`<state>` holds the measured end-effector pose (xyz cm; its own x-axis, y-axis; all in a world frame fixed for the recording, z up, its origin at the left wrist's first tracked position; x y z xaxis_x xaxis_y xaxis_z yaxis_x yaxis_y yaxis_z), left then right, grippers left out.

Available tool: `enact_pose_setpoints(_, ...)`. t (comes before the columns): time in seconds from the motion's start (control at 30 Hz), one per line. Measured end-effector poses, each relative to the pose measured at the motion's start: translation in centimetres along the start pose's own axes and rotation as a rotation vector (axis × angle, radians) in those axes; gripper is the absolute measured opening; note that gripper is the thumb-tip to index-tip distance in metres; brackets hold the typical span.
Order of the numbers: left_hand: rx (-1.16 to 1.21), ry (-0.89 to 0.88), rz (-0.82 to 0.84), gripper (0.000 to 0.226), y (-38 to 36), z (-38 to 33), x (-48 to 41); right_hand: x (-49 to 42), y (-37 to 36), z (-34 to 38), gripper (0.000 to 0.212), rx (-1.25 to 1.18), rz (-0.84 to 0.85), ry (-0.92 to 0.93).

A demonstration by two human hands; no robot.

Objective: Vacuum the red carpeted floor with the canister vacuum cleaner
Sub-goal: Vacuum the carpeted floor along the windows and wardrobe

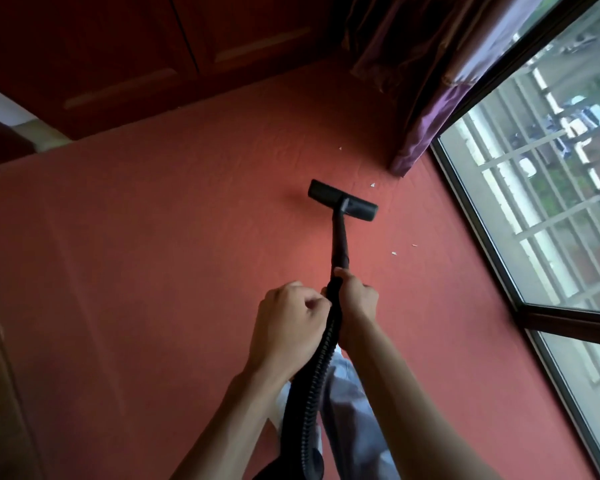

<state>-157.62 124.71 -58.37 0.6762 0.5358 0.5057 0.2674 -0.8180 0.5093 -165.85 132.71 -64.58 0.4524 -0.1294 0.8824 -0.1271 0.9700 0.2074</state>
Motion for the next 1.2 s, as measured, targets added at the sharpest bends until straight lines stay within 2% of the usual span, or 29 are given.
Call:
enact_pose_setpoints(0.13,-0.053,-0.02,0.088,0.039,-0.3,0.0,2.0,2.1,2.4,-2.3,0.023,-0.059,-0.067,-0.038)
enact_pose_setpoints(0.4,-0.193,-0.083,0.192,0.032,-4.3,-0.3,4.7,2.1,7.2,-5.5,0.016,-0.121,-0.166,-0.103)
enact_pose_setpoints(0.5,-0.244,-0.102,0.233,0.025,-6.9,-0.5,5.0,0.8,9.2,-6.0,0.019,-0.097,-0.185,-0.121)
enact_pose_setpoints(0.7,-0.218,-0.081,0.193,0.027,-11.8,-1.7,3.6,-3.7,11.6,-4.0,0.014,-0.245,-0.146,-0.138)
enact_pose_setpoints(1.0,-0.151,-0.049,0.094,0.028,-16.8,-6.4,0.7,-8.3,15.0,1.5,0.015,-0.2,-0.117,-0.086)
enact_pose_setpoints(1.07,-0.17,-0.024,0.098,0.036,-16.5,-7.4,0.6,-7.7,16.0,1.6,0.012,-0.181,-0.126,-0.101)
enact_pose_setpoints(1.2,-0.212,0.014,0.17,0.036,-15.9,-8.7,1.0,-6.5,17.5,-0.1,0.013,-0.257,-0.104,-0.183)
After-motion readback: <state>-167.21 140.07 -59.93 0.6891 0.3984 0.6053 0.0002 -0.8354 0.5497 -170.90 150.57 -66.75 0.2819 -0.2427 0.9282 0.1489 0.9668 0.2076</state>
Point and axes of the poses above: each hand's wrist, its own x-axis away from the middle knuckle, its own y-axis out of the back of the hand, z = x × y, the point moved 3 cm from there along -x, towards the middle knuckle, and after that the axes turned 1 degree about z, right-handed, at the moved point
